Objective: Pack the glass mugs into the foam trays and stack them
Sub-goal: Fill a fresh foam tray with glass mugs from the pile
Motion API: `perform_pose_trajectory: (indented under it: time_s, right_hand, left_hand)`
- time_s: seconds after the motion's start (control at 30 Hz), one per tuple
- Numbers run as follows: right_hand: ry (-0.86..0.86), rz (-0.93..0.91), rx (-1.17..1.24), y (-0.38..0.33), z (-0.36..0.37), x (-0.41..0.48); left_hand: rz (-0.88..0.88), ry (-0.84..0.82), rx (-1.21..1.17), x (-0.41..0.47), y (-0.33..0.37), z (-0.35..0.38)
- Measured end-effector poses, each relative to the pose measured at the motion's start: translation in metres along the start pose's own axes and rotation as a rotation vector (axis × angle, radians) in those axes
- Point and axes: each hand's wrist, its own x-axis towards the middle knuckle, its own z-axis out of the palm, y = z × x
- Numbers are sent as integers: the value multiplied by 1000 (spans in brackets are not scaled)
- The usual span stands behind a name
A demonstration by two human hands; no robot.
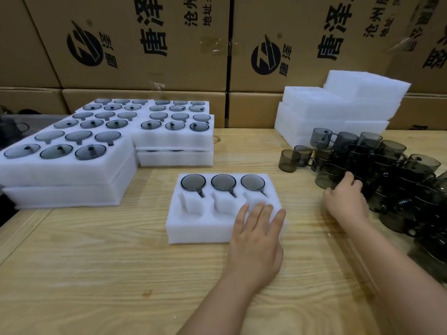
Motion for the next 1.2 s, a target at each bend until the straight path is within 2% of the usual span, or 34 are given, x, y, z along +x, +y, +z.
perform_pose_trajectory:
  time_s: [0.2,0.37,0.43,0.7,0.83,0.97,1.07,1.2]
  right_hand:
    - [36,4,-52,-2,-7,-7]
    - [106,-22,-9,-8,-5,-55]
    - [137,-84,5,-15,-3,-79]
    - [56,-255,76,-31,-1,-108]
    - [203,-397,274,-29,-13,-114]
    - [344,-614,516,-40,-20,-127]
    - [294,-741,635,-52,-15,-142]
    - [230,-790,596,-59,-8,-149]
  left_hand:
    - [17,41,28,0,-2,3]
    - [37,93,64,0,-4,7]
    - [44,111,61,-1,-4,9]
    - [41,97,74,-2,-6,4]
    - [29,160,36,-2,-3,5]
    - [-66,308,-4,1,-3,4]
    - [-208,387,-46,4,-3,0]
    - [-304,441,-25,7,-9,4]
